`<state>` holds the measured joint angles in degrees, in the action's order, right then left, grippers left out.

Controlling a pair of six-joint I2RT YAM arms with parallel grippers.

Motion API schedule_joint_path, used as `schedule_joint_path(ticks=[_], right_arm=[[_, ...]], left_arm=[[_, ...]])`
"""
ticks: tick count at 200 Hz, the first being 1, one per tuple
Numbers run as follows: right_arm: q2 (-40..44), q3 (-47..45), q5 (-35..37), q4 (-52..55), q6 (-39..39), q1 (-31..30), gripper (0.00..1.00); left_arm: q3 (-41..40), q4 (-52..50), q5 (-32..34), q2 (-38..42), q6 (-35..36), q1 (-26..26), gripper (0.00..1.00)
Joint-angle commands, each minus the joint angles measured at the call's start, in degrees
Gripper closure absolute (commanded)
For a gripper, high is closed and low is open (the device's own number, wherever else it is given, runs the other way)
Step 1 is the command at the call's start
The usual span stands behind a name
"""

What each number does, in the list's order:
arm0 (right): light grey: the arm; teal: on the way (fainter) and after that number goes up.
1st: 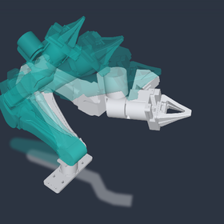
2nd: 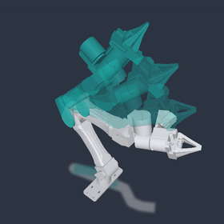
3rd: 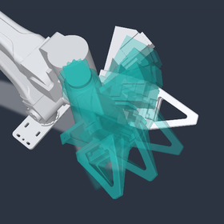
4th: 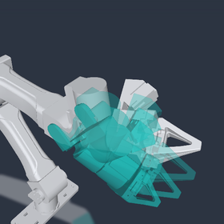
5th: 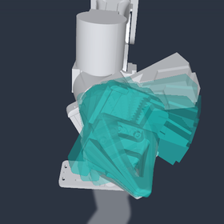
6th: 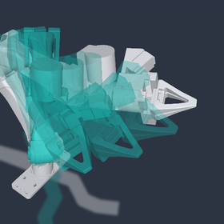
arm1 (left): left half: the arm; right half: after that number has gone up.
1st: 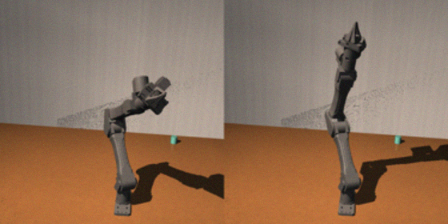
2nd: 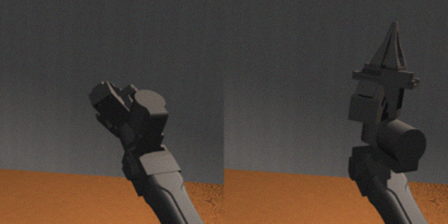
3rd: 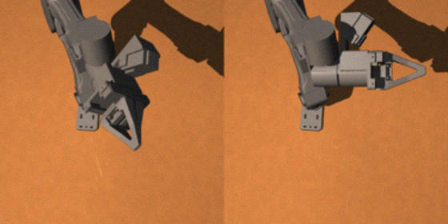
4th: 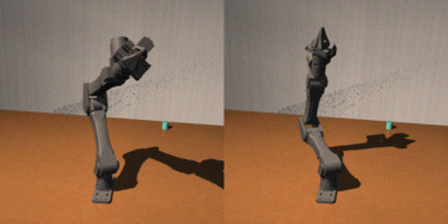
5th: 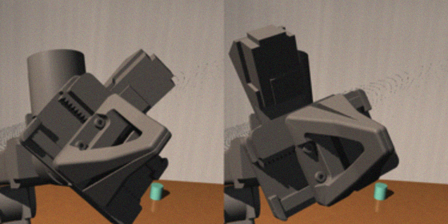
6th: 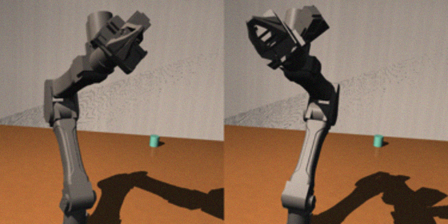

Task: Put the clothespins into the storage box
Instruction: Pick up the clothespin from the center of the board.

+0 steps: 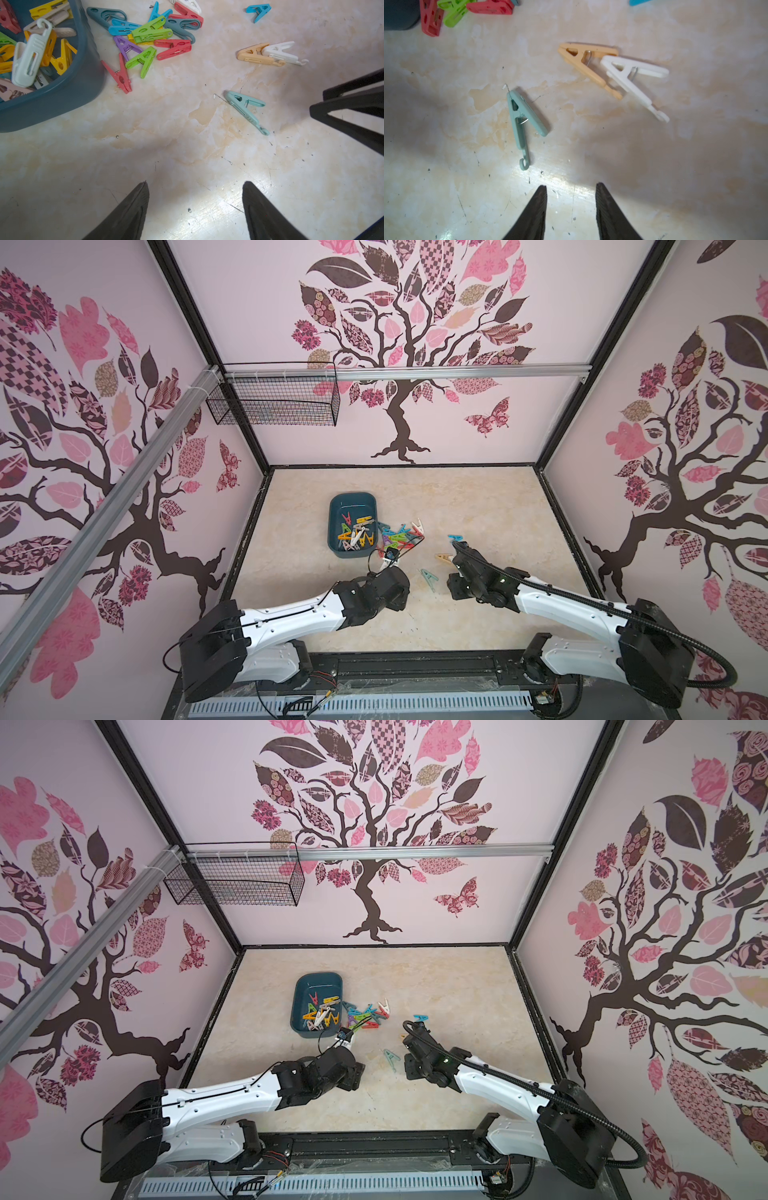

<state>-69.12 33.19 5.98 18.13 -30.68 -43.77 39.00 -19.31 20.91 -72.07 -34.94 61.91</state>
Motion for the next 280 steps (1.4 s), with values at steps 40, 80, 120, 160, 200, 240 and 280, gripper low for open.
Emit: schedule_joint_path(ticks=[40,80,120,160,200,240,280], right_arm=[[-9.3,5.18,-4.38,-3.7,-0.75,-3.48,0.58],[-14.32,8.24,-4.33,-4.78,-0.01,-3.96,0.58],[-18.65,10.21,-5.01,-5.52,0.18,-4.04,0.65],[-21.67,10.79,-3.17,-6.42,0.27,-4.18,0.7],[-25.72,13.1,-2.55,-6.83,0.96,-4.4,0.81],[-28.62,19.66,-3.17,-5.28,1.8,-5.1,0.94],[-30.13,30.48,-4.74,-3.38,1.32,-6.19,0.97]], left_arm=[[-6.76,-2.6,2.45,8.19,-6.67,-2.48,0.21],[-9.88,-3.19,0.86,12.63,-7.85,-6.56,0.21],[-10.18,-3.27,0.16,13.25,-7.58,-7.47,0.21],[-10.79,-2.82,-0.71,13.0,-8.3,-7.6,0.21],[-11.27,-4.45,0.34,15.54,-9.78,-8.24,0.21],[-12.36,-7.39,0.2,20.64,-13.23,-11.27,0.21],[-14.76,-10.95,-5.23,27.32,-17.62,-20.89,0.22]])
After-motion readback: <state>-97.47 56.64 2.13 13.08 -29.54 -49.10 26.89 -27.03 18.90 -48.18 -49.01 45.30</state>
